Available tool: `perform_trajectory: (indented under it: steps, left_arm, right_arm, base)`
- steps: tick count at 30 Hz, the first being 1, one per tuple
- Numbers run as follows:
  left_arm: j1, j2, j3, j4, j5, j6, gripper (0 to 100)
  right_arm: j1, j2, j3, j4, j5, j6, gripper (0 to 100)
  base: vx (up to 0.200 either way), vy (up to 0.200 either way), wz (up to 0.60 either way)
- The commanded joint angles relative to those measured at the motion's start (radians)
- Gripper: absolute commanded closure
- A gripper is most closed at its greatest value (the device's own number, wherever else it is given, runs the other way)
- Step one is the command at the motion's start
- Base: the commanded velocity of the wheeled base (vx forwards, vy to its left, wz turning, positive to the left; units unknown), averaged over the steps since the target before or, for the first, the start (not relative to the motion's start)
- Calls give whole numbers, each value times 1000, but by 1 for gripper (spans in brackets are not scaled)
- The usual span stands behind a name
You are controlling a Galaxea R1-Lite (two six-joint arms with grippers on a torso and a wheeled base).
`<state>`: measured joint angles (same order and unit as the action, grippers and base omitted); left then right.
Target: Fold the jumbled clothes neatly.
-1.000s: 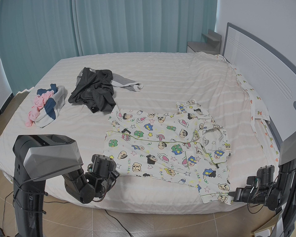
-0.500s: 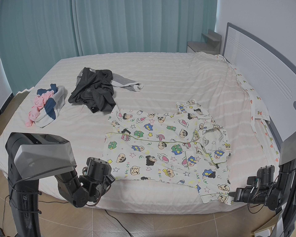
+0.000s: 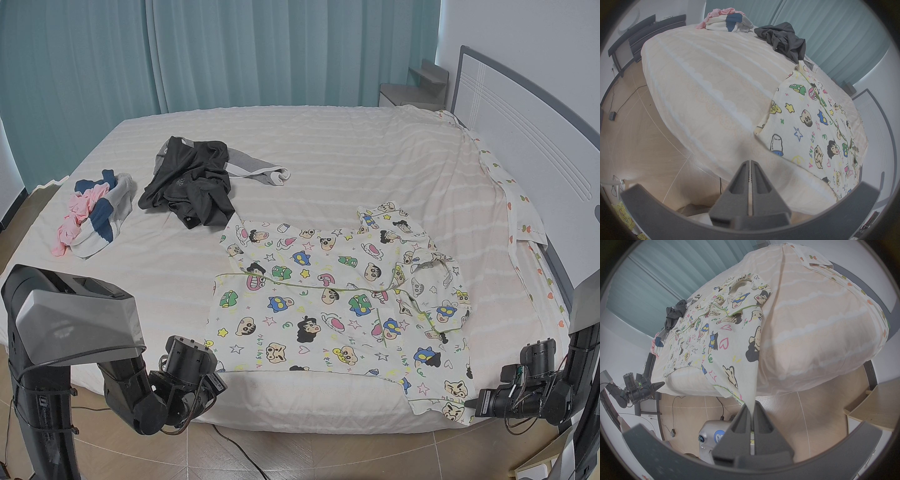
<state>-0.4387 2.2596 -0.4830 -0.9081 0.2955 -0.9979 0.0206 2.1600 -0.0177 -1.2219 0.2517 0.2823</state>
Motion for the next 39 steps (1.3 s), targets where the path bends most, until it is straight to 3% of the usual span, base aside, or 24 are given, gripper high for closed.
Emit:
perform_trajectory:
  steps: [1,10,15,24,26,31,32,39]
  left_arm:
    - [0,-8,17,0,-3,-1,100]
    - [-2,-63,37,-5,-6,-1,100]
    - [0,-107,38,-2,-47,-2,100]
    - [26,-63,-54,25,-59,4,100]
    - [44,-68,-51,29,-90,94,100]
    - [61,-87,-48,31,-142,139,100]
    - [63,-87,-49,32,-144,145,0]
    - [78,-78,-48,28,-145,202,0]
  right_arm:
    - [-1,1,18,-1,0,0,100]
    - [1,1,18,-2,0,-2,100]
    - [9,3,18,-4,0,0,100]
    - [10,-5,18,-10,-3,3,100]
    - [4,-6,18,-10,-3,3,100]
    - [4,-3,18,-10,-2,3,100]
    - [4,-3,18,-10,-2,3,100]
    - [4,0,18,-10,-2,5,100]
  base:
    - [0,0,0]
    - [0,0,0]
    - [0,0,0]
    - [0,0,0]
    - [0,0,0]
    - [0,0,0]
    - [0,0,0]
    - [0,0,0]
